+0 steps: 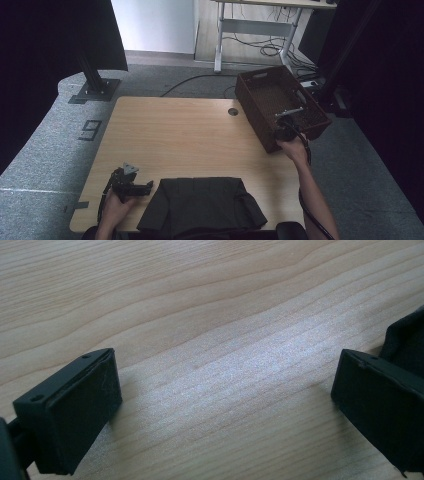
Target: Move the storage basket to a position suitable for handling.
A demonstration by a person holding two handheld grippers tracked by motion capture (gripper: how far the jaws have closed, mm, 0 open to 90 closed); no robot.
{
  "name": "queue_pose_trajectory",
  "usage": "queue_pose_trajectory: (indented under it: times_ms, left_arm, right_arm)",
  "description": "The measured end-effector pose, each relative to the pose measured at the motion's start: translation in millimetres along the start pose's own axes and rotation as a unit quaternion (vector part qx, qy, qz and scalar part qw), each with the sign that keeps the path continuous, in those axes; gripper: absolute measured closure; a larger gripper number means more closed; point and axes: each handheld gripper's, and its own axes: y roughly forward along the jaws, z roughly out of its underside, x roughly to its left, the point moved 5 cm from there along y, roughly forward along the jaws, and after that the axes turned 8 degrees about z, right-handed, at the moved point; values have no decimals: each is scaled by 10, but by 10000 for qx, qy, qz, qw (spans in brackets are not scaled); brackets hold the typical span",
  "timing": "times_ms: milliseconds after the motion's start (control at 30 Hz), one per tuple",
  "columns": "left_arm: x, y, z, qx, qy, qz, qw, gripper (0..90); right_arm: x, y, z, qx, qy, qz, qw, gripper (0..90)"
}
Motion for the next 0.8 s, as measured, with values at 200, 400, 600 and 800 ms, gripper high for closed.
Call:
queue_pose_trajectory:
  times_ms: [200, 400, 600, 800]
  left_arm:
    - [-3, 1, -1, 0, -8, -7, 10000, 0]
    - [-7, 4, -2, -6, -16, -16, 10000, 0]
    - [-9, 4, -3, -6, -18, -16, 10000, 0]
    - [-9, 4, -3, -4, -19, -16, 10000, 0]
  right_arm:
    - [86, -22, 28, -34, -51, -43, 10000, 785]
    - [180, -60, 68, -31, -90, -30, 10000, 781]
    - [296, -94, 108, -42, -175, -81, 9998, 774]
    - [399, -128, 149, -58, -203, -108, 9997, 771]
